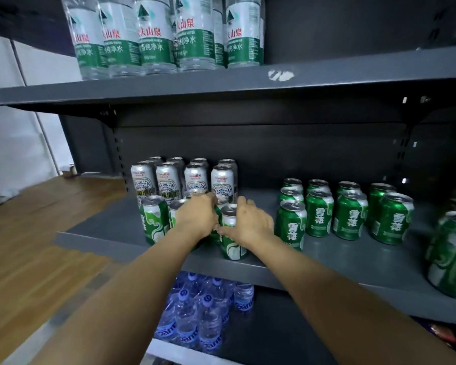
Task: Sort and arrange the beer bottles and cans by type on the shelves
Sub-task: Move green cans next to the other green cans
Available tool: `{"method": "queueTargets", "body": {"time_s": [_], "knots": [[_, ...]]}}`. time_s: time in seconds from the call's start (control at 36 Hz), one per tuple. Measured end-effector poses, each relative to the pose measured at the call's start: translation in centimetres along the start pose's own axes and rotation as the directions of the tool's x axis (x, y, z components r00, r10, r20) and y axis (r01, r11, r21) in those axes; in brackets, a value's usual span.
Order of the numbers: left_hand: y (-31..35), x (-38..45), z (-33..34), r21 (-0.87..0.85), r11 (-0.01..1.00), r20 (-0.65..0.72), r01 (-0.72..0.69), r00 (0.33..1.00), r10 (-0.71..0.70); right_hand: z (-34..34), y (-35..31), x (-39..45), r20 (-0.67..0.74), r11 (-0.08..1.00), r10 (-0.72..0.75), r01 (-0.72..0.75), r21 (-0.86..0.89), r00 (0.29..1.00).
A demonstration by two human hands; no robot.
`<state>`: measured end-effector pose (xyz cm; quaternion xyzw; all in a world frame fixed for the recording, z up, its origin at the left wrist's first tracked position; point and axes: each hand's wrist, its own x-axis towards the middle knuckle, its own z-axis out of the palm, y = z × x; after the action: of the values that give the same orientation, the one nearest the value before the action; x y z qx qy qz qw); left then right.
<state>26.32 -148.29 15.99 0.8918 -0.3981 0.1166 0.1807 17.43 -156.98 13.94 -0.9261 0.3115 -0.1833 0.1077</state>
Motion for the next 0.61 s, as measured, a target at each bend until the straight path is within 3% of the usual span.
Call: {"method": "queueTargets", "body": {"time_s": [0.17,0.28,0.33,0.42,0.61], "knots": [[-1.6,-0.4,1.3,-0.131,0.976,0.07,-0.172,0.981,0.182,-2.4,1.1,-0.3,0.125,0.949,0.047,-0.083,0.304,0.991],[0.0,-0.7,0.6,-0.518,0.848,0.255,-0.115,0.925,0.281,-5.3,2.9,-1.2,0.259,0.805,-0.001,-0.153,0.574,0.966],[1.4,-1.2,0.0,-0.678,0.735,0.37,-0.005,0.862,0.347,-7.0,4.0,-1.8,0.303,0.79,-0.054,-0.145,0.596,0.951],[3.6,-1.8,0.0,-0.766,0.64,0.42,0.061,0.802,0.426,-9.0,5.8,-2.9,0.345,0.819,-0.089,-0.129,0.559,0.934],[9.8,-1.1,3.0,-0.793,0.609,0.295,-0.019,0.863,0.41,-12.0,10.6,-5.8,0.315,0.781,0.005,-0.201,0.592,0.949]]}}
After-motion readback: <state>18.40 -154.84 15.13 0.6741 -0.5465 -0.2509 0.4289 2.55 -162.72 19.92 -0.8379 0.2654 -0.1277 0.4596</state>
